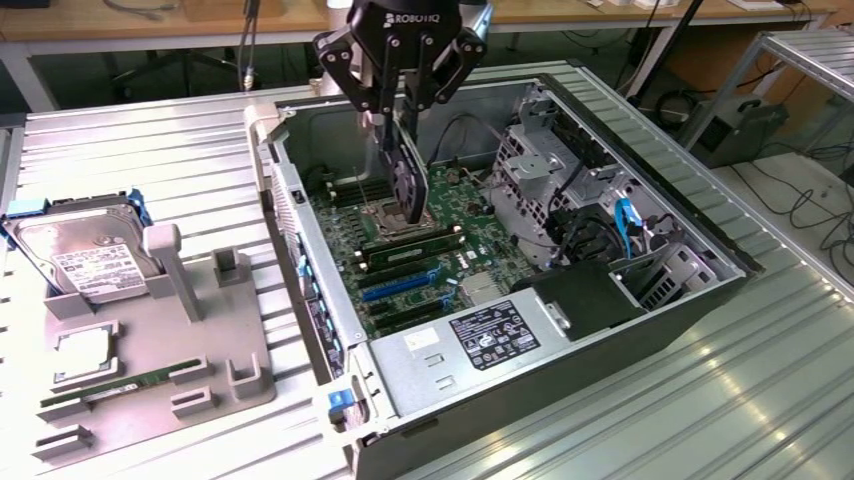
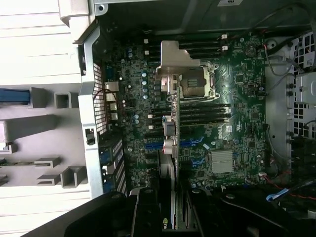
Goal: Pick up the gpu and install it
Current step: 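Pick up the gpu and move the gpu toward the slot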
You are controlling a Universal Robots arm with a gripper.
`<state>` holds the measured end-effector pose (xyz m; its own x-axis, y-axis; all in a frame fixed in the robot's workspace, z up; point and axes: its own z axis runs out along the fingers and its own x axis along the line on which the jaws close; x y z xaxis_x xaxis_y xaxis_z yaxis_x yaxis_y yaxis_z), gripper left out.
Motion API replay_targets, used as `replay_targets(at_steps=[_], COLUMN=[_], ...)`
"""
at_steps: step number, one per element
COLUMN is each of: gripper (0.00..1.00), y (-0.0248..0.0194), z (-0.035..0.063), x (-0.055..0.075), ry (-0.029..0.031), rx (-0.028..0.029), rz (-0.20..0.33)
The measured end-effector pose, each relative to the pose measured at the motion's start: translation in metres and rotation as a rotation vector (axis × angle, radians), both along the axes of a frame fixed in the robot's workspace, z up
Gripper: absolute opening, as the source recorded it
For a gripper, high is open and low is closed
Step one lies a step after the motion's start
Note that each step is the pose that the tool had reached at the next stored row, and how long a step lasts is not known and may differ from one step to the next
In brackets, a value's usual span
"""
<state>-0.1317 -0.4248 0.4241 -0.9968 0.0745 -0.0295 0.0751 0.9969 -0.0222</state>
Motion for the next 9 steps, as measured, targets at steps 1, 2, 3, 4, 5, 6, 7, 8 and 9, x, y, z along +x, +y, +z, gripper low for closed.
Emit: replay_targets(at_steps=[1,2,3,4,5,6,7,8,9], gripper=[0.26,0.26,0.26,0.26,0.26,0.26,0.26,0.26,0.26], y=[0.0,0.0,0.0,0.0,0.0,0.0,0.0,0.0,0.0], z=[-0.0002,-0.0004,-0.0004,-0.0004,-0.0005,-0.0006,-0.0007,-0.0007,-0.0007], x=[0.0005,0.001,0.0012,0.0013,0.0015,0.0017,0.0019,0.0022,0.0025], ry=[0.0,0.0,0.0,0.0,0.0,0.0,0.0,0.0,0.0], rx=[0.0,0.0001,0.0001,0.0,0.0001,0.0001,0.0,0.0,-0.0001], rz=[0.0,0.0,0.0,0.0,0.0,0.0,0.0,0.0,0.0])
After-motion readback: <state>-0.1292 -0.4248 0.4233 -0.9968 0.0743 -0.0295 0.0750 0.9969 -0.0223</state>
